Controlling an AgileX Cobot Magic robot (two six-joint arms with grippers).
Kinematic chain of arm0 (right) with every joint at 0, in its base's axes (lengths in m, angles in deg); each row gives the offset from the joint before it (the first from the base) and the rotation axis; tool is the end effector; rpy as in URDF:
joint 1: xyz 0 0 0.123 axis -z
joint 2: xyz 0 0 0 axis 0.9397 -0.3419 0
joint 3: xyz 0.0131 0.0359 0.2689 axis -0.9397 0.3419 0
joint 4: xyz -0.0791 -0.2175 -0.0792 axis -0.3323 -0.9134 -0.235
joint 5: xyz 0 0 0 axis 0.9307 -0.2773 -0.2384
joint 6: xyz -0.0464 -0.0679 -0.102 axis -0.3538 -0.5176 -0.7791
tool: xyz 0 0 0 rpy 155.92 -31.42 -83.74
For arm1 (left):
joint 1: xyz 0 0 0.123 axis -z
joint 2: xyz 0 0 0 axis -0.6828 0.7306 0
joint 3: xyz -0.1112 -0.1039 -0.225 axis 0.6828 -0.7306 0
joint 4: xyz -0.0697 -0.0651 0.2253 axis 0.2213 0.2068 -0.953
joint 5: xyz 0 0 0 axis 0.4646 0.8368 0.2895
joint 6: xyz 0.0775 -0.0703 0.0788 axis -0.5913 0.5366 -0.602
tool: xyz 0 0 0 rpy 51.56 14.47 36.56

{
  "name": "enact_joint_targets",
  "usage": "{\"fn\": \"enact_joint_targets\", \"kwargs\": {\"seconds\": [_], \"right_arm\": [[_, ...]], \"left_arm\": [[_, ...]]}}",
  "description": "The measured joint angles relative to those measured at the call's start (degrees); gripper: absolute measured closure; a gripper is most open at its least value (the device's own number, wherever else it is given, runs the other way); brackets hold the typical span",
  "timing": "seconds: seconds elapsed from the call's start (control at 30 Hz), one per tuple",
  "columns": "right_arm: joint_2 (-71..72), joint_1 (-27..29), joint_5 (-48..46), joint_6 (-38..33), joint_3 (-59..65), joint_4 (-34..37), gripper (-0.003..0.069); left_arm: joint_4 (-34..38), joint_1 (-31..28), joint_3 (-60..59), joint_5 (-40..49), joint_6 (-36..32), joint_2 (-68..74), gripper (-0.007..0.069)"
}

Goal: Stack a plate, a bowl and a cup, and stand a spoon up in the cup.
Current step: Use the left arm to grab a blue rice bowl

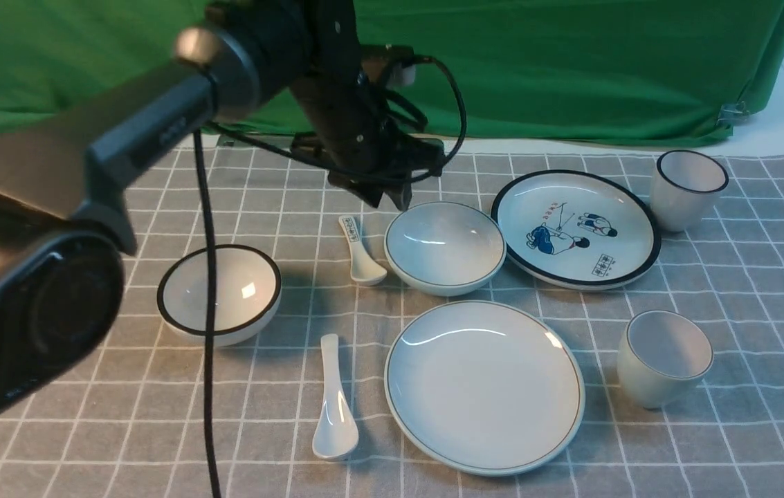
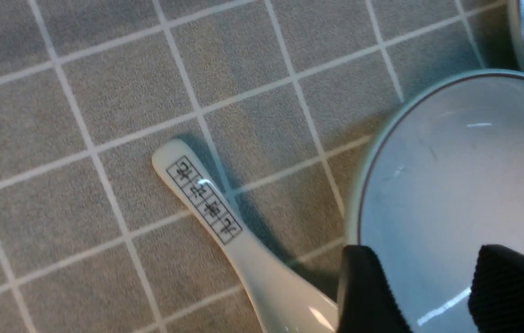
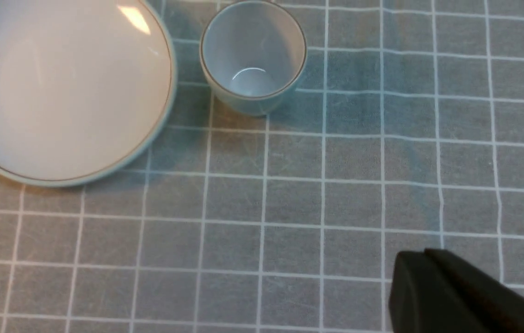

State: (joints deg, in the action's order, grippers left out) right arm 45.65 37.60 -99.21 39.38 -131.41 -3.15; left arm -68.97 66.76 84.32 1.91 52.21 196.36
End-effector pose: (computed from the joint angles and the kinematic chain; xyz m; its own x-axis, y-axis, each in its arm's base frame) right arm 0.1483 0.0540 0.3113 -0.7151 -0.0799 -0.6945 -0.1465 0.9885 0.0371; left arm 0.4677 -0.2136 0.1837 -0.8394 0.2968 -0.4554 0.3714 0.9249 -0.0819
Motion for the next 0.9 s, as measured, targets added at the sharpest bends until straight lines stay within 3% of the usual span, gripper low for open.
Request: {"fn": "enact_joint_targets", "kwargs": {"seconds": [0.03,0.07,0.17,0.33,0.4,0.5,0.57,0.63,0.77,0.9], "right_arm": [[0.00,0.00,0.00,0.00,0.00,0.00,0.0634],[0.00,0.00,0.00,0.00,0.00,0.00,0.0634],[0.00,0.00,0.23,0.10,0.00,0.00,0.0632],[0.00,0.00,2.23,0.15,0.00,-0.13,0.0632],[0.00,0.00,2.94,0.26,0.00,-0.13,0.0632],[-0.11,0.00,3.09,1.13,0.00,-0.13,0.0632],[-0.73,0.00,3.01,1.28,0.00,-0.41,0.0632],[-2.02,0.00,2.61,1.71,-0.13,-0.92,0.0632],[-5.97,0.65,-0.07,2.42,-1.12,-1.07,0.0639],[-12.68,5.62,-0.98,-1.18,-3.76,0.02,0.0638]], "left_arm": [[0.00,0.00,0.00,-0.16,0.00,0.17,0.0266],[-0.22,0.00,-0.01,-1.47,0.75,1.41,0.0198],[-0.20,0.00,0.06,-3.09,1.92,3.41,0.0109],[0.71,0.00,0.06,-3.87,2.40,5.77,0.0098],[1.88,0.00,0.06,-3.87,2.39,6.38,0.0137],[3.43,0.00,0.06,-3.54,2.39,6.85,0.0263],[3.65,0.00,0.06,-2.31,2.33,6.79,0.0441],[4.42,-0.07,0.13,-2.04,2.10,5.94,0.0540],[2.21,-0.12,0.13,1.30,1.05,2.59,0.0585],[1.94,-0.26,0.07,6.12,-2.08,-3.69,0.0585]]}}
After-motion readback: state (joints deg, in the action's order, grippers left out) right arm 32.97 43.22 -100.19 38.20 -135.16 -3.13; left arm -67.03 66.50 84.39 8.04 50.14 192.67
